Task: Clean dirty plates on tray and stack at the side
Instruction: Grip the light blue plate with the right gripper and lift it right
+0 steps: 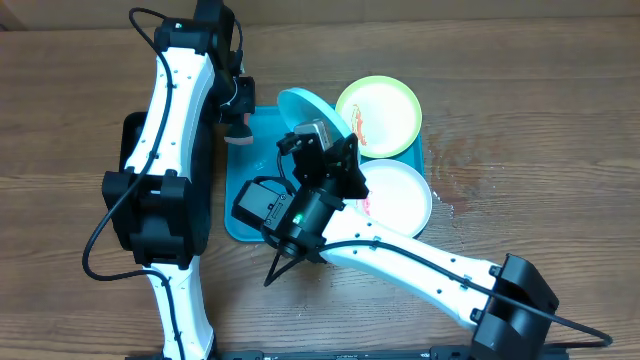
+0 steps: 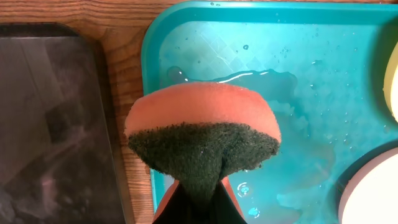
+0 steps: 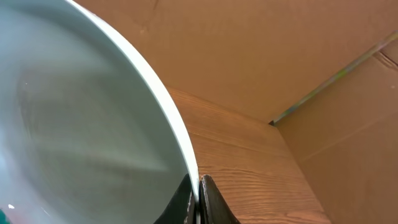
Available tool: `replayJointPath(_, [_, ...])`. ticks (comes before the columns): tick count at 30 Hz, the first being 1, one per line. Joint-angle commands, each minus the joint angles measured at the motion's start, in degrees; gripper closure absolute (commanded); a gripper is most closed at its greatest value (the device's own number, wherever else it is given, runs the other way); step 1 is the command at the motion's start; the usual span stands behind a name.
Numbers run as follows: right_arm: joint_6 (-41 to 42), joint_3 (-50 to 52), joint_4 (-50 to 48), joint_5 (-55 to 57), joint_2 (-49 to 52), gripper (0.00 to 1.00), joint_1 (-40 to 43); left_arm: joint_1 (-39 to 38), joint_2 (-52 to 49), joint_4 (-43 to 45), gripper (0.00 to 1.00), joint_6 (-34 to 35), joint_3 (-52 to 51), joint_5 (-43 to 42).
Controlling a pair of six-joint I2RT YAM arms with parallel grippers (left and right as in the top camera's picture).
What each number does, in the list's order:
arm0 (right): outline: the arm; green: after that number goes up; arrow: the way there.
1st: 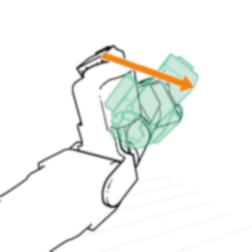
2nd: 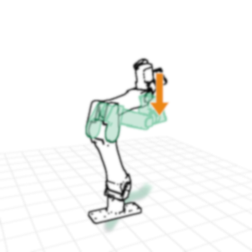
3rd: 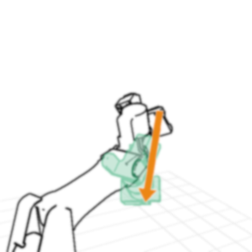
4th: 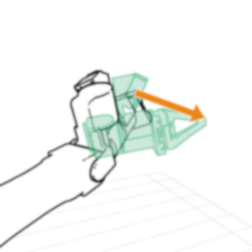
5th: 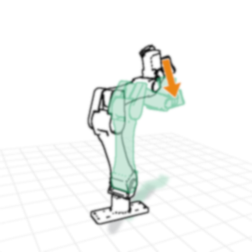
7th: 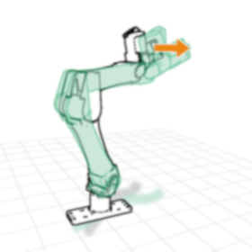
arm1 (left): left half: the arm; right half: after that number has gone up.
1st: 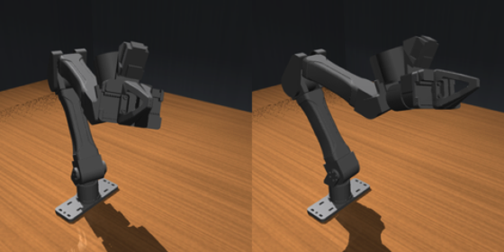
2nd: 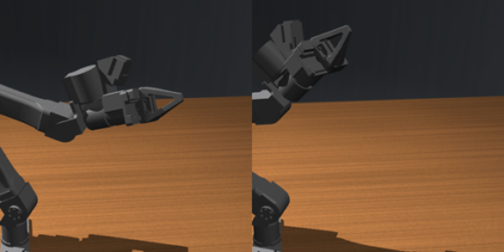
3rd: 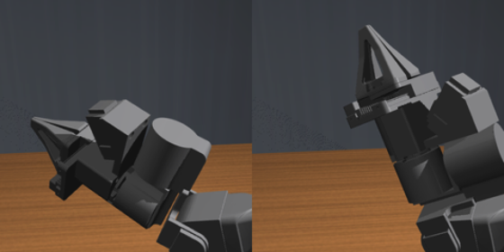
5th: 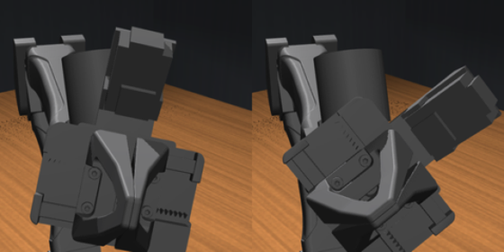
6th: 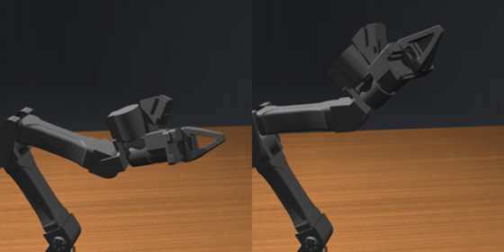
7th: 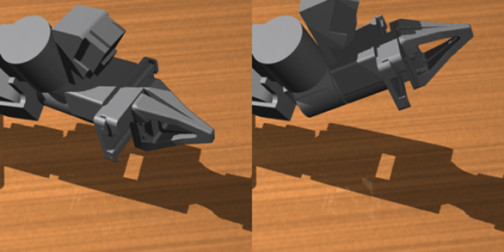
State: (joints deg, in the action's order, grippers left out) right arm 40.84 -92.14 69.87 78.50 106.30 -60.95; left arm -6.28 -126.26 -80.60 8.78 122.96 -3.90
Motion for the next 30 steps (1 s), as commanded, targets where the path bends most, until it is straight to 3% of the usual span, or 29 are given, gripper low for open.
replayJointPath(1, [3.15, -1.49, -0.35, 2.32, -4.02, 0.96, -0.22, -0.22, -0.02, 0.04, 0.96, -0.85, -0.39, -0.66])
replayJointPath(7, [3.13, -1.49, -0.11, -10.36, -4.52, 0.96, 0.81, -0.22, -0.02, -0.55, 0.96, -0.85, -0.39, -0.66])
replayJointPath(11, [2.1, -1.49, 0.35, -26.23, -4.52, 0.96, 4.17, -0.22, -0.02, -1.4, 0.96, -0.85, -0.39, -0.66])
replayJointPath(17, [-6.16, -1.49, -1.44, -49.05, -5.22, 0.96, 12.46, -0.22, -0.02, -2.36, 0.96, -0.83, -0.39, -0.68])
replayJointPath(24, [-18.27, -1.49, -5.73, -76.15, -10.34, 0.96, 29.09, -0.39, -0.02, -2.69, 0.96, -0.83, -0.39, -0.68])
replayJointPath(30, [-20.26, -1.29, -3.13, -83.76, -10.99, 0.96, 48.39, -1.7, -0.02, -2.71, 0.96, -0.83, -0.39, -0.66])
